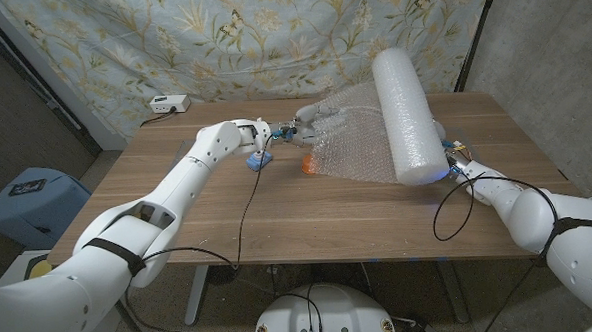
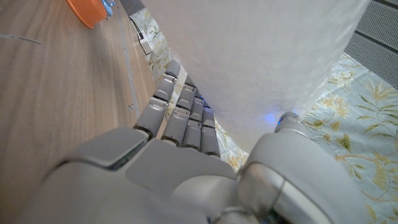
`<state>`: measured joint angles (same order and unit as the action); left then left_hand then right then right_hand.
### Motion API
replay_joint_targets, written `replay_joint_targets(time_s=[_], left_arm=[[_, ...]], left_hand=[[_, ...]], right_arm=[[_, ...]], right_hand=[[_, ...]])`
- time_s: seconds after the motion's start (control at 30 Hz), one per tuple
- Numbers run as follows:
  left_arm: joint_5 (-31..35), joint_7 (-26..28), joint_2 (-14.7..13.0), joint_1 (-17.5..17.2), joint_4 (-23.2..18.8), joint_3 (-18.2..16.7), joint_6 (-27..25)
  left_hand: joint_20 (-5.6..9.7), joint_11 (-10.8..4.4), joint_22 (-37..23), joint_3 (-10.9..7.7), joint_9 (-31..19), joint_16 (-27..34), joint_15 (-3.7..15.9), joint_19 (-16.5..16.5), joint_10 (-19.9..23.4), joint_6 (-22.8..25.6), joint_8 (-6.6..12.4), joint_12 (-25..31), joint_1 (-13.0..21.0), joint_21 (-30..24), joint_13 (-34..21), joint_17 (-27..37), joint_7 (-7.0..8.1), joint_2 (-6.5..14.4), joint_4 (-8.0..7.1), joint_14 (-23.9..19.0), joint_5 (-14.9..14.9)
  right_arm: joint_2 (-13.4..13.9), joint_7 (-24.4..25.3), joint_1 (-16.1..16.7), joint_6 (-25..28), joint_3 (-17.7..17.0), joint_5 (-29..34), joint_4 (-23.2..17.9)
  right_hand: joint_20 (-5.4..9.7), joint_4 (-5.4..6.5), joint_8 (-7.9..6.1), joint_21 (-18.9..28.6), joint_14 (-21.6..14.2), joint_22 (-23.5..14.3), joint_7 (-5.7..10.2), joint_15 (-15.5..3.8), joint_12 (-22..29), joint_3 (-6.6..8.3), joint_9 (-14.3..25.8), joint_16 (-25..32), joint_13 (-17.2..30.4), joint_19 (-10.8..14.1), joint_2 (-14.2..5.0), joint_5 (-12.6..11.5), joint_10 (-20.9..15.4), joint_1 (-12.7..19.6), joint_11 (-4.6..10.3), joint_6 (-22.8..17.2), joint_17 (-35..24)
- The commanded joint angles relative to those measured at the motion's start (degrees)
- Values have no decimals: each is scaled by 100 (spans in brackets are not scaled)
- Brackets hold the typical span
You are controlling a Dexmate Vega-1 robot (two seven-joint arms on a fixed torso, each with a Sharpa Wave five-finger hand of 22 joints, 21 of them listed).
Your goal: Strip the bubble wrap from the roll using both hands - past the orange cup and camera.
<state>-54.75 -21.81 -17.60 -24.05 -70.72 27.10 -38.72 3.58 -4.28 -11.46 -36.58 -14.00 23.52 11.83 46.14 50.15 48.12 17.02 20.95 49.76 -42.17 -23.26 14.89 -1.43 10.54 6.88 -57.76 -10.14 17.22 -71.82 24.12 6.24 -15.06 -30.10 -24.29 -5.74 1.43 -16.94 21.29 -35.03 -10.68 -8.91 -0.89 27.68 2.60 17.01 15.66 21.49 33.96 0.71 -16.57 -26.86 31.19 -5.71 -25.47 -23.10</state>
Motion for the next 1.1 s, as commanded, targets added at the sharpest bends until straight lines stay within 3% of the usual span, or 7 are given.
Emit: replay_joint_targets(time_s=[0.03, 1.1], left_arm=[[-59, 45, -21, -53, -46, -38, -7], [-241, 133, -84, -135, -91, -163, -83]], left_hand=[[1, -20, 3, -22, -20, -21, 31, -33, 41, 35, -16, -20, 57, -36, -30, 18, -8, 9, -35, -39, 6], [-2, -20, 14, -20, -35, -20, 23, -67, 56, 38, -45, -67, 55, -131, -58, 30, -3, 5, -35, -54, 6]], right_arm=[[79, 67, -26, 90, 37, 38, 41], [197, 169, -56, 425, 6, 124, 45]], right_hand=[[-9, 17, 13, -10, -25, -16, -74, 8, -1, -31, 1, -4, 26, 50, -8, -31, -36, -21, -51, 18, -16], [-57, 96, 43, -20, -38, -17, -147, 83, -68, -128, -23, -1, 65, 142, -23, -118, -42, -163, -126, 37, 5]])
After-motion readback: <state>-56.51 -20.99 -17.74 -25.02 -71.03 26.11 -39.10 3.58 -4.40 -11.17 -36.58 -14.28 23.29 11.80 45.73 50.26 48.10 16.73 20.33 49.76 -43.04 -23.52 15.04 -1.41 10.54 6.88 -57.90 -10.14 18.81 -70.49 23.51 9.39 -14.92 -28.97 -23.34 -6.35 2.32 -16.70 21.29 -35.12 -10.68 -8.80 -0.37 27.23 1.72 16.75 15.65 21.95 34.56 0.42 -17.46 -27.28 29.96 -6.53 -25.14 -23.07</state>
